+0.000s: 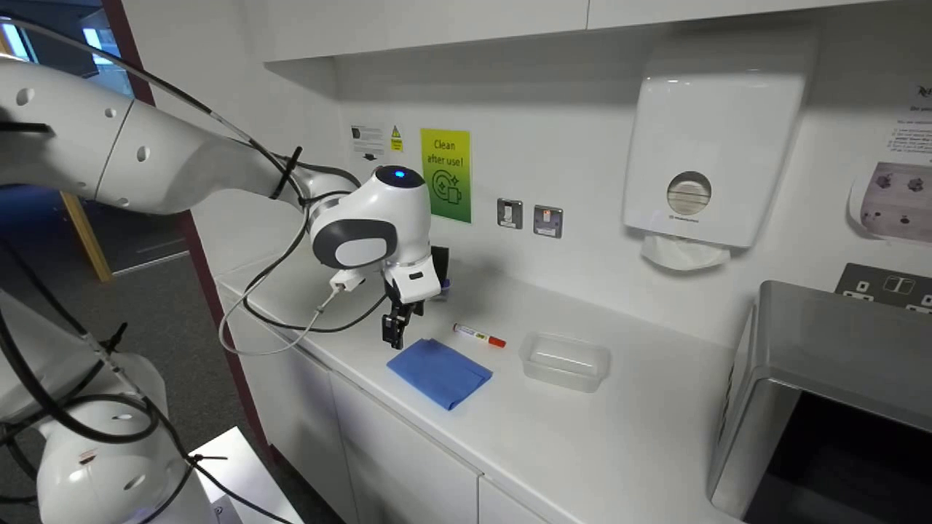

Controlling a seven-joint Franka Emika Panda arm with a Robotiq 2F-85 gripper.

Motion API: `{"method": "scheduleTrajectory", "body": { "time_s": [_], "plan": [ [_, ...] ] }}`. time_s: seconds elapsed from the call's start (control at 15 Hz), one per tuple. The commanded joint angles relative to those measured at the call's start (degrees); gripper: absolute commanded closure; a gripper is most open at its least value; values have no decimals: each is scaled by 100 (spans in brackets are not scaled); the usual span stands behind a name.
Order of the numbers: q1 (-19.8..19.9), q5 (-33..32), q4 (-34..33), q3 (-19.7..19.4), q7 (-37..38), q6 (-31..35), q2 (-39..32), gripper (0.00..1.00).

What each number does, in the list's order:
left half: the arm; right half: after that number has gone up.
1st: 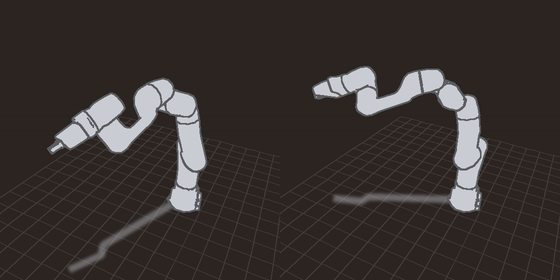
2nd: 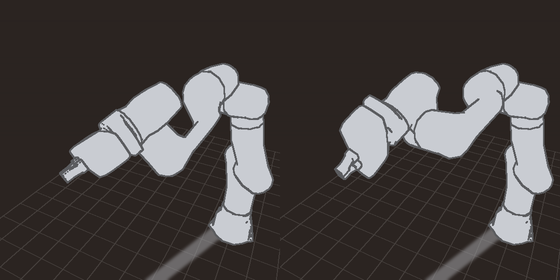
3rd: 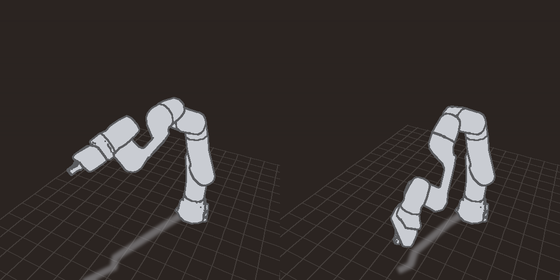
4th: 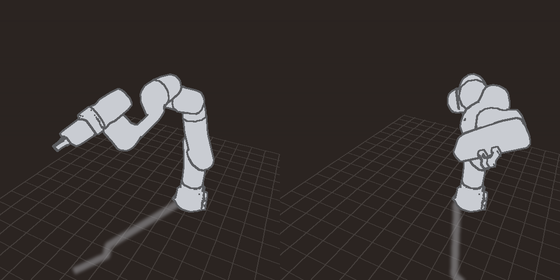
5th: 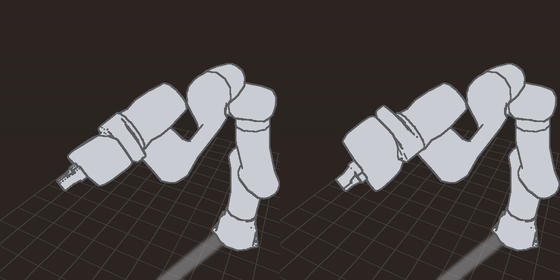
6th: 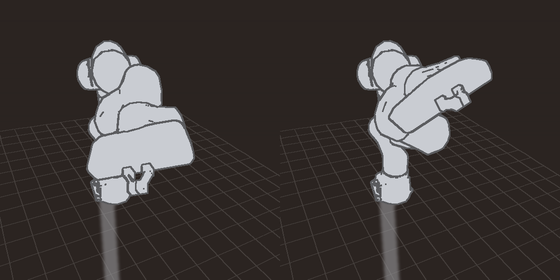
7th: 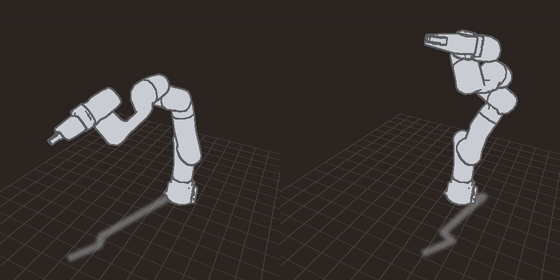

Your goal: Put the orange marker inside the lunchbox on the right

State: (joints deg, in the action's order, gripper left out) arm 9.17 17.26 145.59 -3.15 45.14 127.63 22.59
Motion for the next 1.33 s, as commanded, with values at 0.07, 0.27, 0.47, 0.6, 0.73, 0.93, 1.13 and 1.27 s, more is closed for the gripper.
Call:
{"method": "scheduleTrajectory", "body": {
  "time_s": [0.07, 0.27, 0.47, 0.6, 0.73, 0.93, 1.13, 1.27],
  "plan": [
    [147, -24, -196, 249, 1202, 1233, -583, 0],
    [236, -442, -400, 426, 2387, 1965, -1106, 0],
    [266, -1112, -850, 461, 3702, 1640, -1585, 0],
    [71, -1068, -1294, 307, 4003, 1109, -1853, 0],
    [-28, -931, -1714, 216, 4099, 672, -2067, 0],
    [-107, -777, -2320, 106, 3983, 186, -2367, 0],
    [-170, -715, -2691, 36, 3673, -111, -2604, 0],
    [-214, -713, -2811, 11, 3484, -230, -2708, 0]
  ]
}}
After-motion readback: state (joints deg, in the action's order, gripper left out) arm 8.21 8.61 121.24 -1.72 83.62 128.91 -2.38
